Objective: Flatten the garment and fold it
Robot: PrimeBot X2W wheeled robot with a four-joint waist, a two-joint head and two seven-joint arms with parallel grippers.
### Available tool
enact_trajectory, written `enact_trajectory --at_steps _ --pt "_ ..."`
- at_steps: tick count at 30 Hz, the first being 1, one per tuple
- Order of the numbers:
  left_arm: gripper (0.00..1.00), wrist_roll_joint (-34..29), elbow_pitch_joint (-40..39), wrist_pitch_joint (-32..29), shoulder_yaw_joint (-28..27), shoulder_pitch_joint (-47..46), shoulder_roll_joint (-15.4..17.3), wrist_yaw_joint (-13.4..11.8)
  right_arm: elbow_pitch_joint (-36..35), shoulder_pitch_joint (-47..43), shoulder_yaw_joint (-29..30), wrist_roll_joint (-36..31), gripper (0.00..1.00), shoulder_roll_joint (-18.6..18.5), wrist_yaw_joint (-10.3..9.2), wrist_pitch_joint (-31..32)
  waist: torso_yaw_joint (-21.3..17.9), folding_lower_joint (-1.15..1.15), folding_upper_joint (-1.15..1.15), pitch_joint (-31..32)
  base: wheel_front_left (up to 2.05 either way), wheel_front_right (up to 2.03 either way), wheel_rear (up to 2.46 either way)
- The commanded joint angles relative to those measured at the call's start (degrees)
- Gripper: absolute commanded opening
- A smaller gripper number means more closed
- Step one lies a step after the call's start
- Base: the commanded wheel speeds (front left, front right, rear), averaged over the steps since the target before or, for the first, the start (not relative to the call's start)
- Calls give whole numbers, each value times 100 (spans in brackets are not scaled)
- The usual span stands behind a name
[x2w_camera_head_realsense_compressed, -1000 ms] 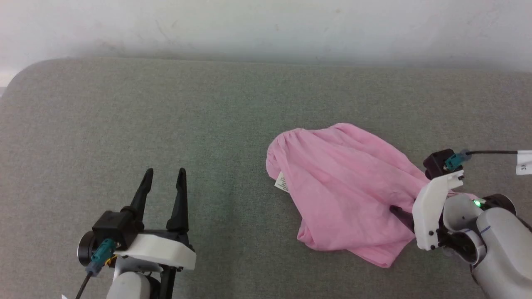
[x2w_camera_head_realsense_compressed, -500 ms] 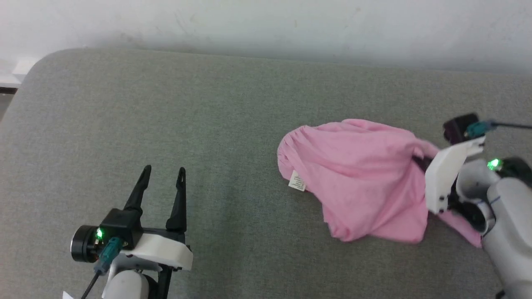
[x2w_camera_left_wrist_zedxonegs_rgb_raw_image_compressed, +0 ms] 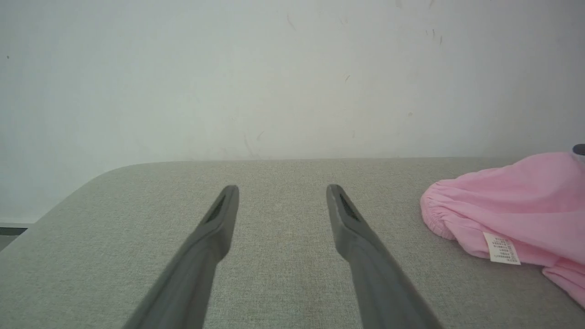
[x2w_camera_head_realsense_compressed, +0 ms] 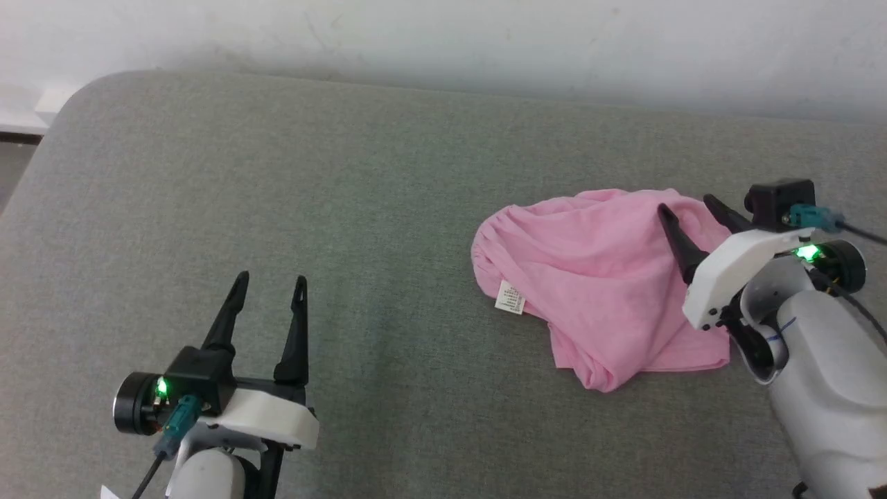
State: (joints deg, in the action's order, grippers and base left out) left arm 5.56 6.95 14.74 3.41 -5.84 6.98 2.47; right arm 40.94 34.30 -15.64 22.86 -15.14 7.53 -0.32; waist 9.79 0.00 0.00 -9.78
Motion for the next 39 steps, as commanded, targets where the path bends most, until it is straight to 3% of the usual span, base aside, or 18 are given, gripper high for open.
enact_trajectory --at_steps 1,5,8,20,30,31,32,33,34,39 --pt "100 19 -4 26 12 -1 -8 30 -20 -111 28 -38 100 47 -4 -219 -103 0 0 92 0 0 0" --pt "100 84 125 3 102 -84 -7 119 -346 -387 50 -180 100 163 -4 -918 -357 0 0 240 0 0 0" --pt "100 135 266 -111 270 -281 6 239 -738 -729 117 -315 100 262 -4 -1038 -588 0 0 330 0 0 0" --pt "100 779 1809 -1261 1242 -1518 250 496 -3313 -2609 360 -787 100 777 -4 -207 -1552 0 0 239 0 0 0" --pt "100 1780 3129 -3118 2562 -2422 680 501 -4252 -3412 462 -786 100 1023 -4 288 -1844 0 0 48 0 0 0" --pt "89 1843 3229 -3286 2645 -2468 704 501 -4284 -3438 463 -773 100 1039 -4 300 -1861 0 0 47 0 0 0" --pt "38 1918 3317 -3441 2702 -2498 716 501 -4306 -3463 469 -770 100 1051 -4 315 -1879 0 0 50 0 0 0" --pt "10 1969 3353 -3533 2757 -2525 736 501 -4331 -3485 489 -771 100 1064 -4 322 -1892 0 0 53 0 0 0" --pt "0 2002 3351 -3537 2771 -2555 769 501 -4358 -3503 511 -761 100 1078 -4 324 -1902 0 0 54 0 0 0" --pt "0 2019 3101 -3242 2675 -2577 991 480 -4424 -3565 617 -768 100 1106 -4 357 -1851 0 0 113 0 0 0"
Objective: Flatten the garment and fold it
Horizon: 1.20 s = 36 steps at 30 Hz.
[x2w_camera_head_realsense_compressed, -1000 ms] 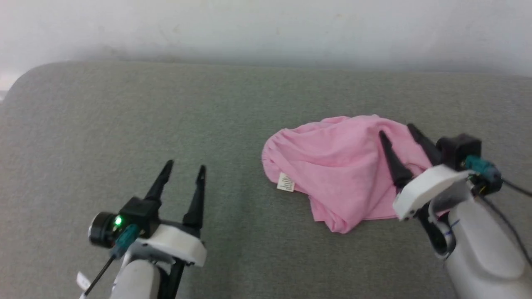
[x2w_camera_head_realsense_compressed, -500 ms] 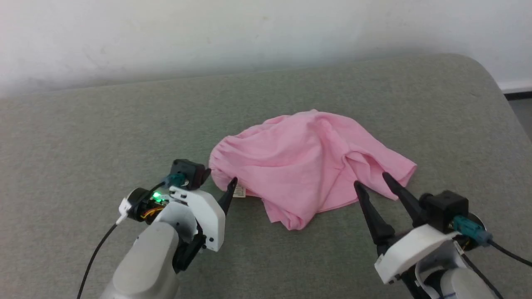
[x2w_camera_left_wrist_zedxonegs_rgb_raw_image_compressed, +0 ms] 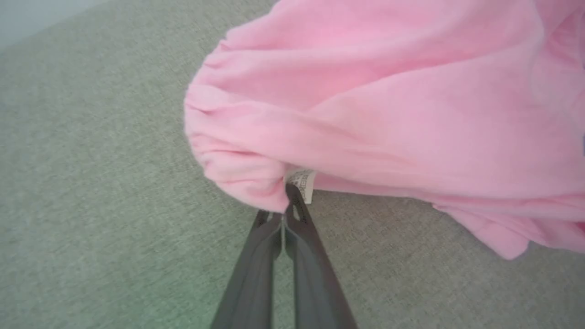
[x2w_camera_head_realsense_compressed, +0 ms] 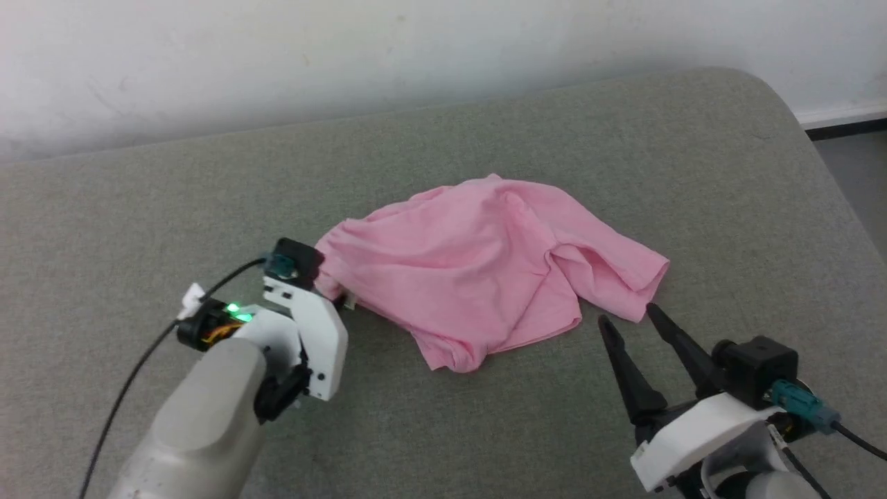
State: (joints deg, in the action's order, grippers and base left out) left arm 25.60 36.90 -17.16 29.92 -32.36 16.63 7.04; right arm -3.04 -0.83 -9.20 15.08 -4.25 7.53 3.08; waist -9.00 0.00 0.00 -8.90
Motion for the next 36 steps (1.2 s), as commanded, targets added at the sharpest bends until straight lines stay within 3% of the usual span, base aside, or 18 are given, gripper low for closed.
enact_trajectory --at_steps 1,6,12,17,21,22,23,29,36 --pt "0 20 -19 45 -31 97 96 -16 -41 -80 19 0 100 22 -4 23 66 0 0 49 0 0 0" --pt "0 74 -935 395 -448 567 602 -490 -113 -296 174 -43 100 68 -4 133 291 0 0 216 0 0 0" --pt "0 364 -2394 361 -1209 2150 1234 -1510 -88 -506 151 -10 100 98 -4 310 521 0 0 367 0 0 0" --pt "0 650 -3501 252 -1662 3633 1299 -2294 -100 -623 159 1 100 109 -4 424 744 0 0 368 0 0 0" --pt "0 804 -3947 331 -1792 4207 1167 -2536 -99 -632 48 -5 100 107 -4 514 880 0 0 337 0 0 0" --pt "35 818 -3982 430 -1813 4235 1106 -2558 -82 -621 2 29 100 105 -4 531 903 0 0 337 0 0 0" --pt "100 817 -3991 526 -1805 4236 1047 -2554 -56 -602 -50 39 100 75 -4 550 927 0 0 341 0 0 0" --pt "100 610 -3998 1482 -1816 3968 793 -2434 331 -355 -484 303 100 -44 -4 716 1044 0 0 373 0 0 0" --pt "100 218 -3866 2580 -1548 3583 485 -2218 1531 470 -725 768 100 -51 -4 752 1356 0 0 306 0 0 0"
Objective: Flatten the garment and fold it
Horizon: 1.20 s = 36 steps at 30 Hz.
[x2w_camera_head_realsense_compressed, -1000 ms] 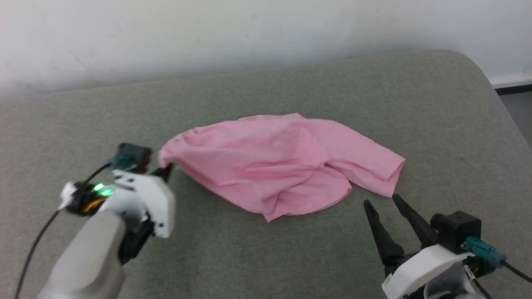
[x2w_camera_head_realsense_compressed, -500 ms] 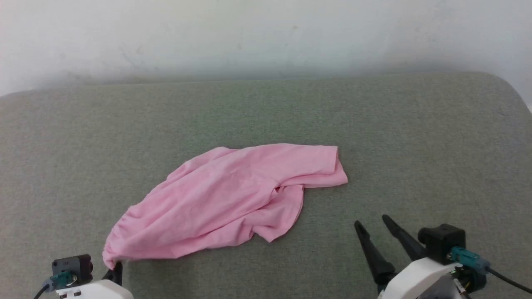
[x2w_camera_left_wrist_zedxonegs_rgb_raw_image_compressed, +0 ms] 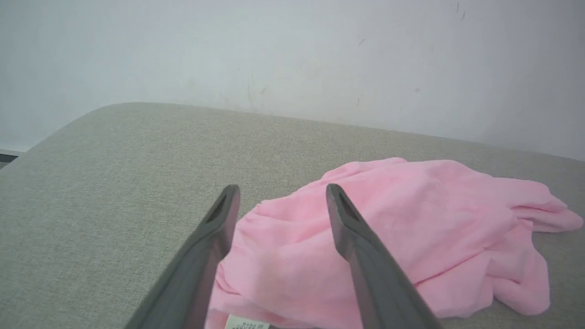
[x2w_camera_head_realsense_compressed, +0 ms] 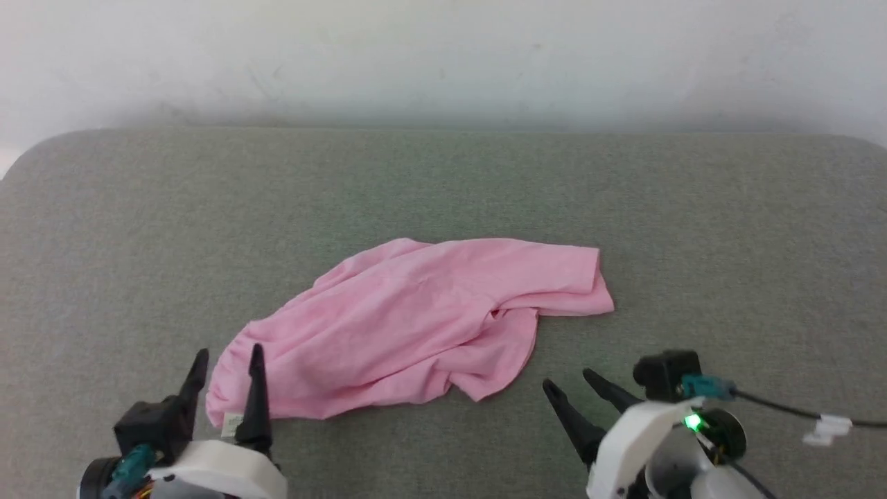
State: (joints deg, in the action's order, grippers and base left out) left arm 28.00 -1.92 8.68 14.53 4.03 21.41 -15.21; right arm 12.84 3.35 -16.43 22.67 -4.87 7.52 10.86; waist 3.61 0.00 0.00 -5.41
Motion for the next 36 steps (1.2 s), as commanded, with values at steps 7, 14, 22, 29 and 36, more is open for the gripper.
enact_trajectory --at_steps 7,14,22,29,36 --pt "100 -169 272 361 195 -381 -252 103 1314 1217 -342 420 100 43 -3 226 392 0 0 -166 0 0 0" --pt "100 -179 461 479 307 -537 -410 216 2344 1783 -1003 834 27 46 -3 927 539 0 0 -211 0 0 0" --pt "100 -198 487 567 206 -505 -436 201 1559 1961 -1413 942 0 -502 -3 274 434 0 0 -106 0 0 0" --pt "100 -215 431 592 129 -377 -417 135 -309 1475 -994 644 0 -1215 -3 623 134 0 0 -2 0 0 0" --pt "100 -256 351 598 144 -402 -402 107 -1953 623 311 317 0 -1329 -3 1593 -11 0 0 -108 0 0 0"
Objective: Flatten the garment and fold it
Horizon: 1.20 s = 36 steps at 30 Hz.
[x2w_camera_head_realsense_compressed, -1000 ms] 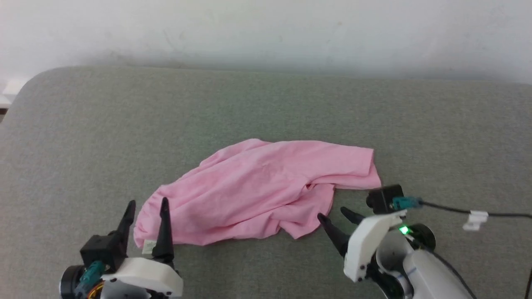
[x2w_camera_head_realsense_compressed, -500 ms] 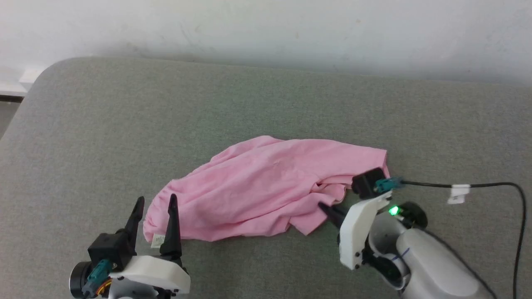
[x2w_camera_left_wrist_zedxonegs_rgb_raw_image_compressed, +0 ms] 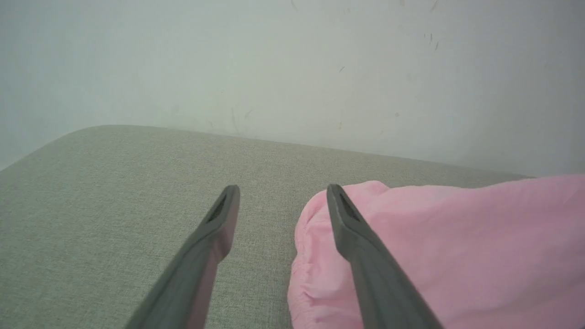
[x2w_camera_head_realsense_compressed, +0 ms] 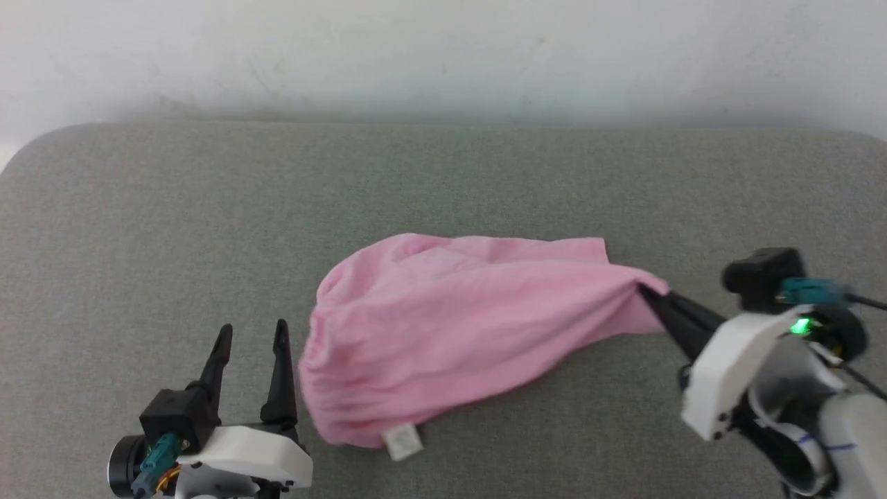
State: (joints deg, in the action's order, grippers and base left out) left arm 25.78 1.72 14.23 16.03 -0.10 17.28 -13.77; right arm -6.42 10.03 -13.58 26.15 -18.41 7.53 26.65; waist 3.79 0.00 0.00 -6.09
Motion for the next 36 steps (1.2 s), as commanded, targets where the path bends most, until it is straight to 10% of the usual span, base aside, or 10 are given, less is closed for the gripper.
enact_trajectory --at_steps 1,8,21,24,36 --pt "100 -42 -26 44 -5 -2 11 -42 -136 -116 225 -60 0 62 -4 110 -41 0 0 -79 0 0 0" --pt "100 -86 -43 46 96 -239 -1 56 232 245 841 -26 0 299 -4 217 39 0 0 -463 0 0 0" --pt "100 -273 207 71 250 -928 -239 317 3377 2637 319 39 0 336 -4 -862 520 0 0 -1199 0 0 0" --pt "100 -304 255 74 194 -962 -302 343 3962 2799 142 38 100 364 -4 -1309 530 0 0 -1192 0 0 0" --pt "100 -427 300 71 -35 -535 -266 322 3767 1950 -300 -453 100 52 -4 -3715 123 0 0 -407 0 0 0"
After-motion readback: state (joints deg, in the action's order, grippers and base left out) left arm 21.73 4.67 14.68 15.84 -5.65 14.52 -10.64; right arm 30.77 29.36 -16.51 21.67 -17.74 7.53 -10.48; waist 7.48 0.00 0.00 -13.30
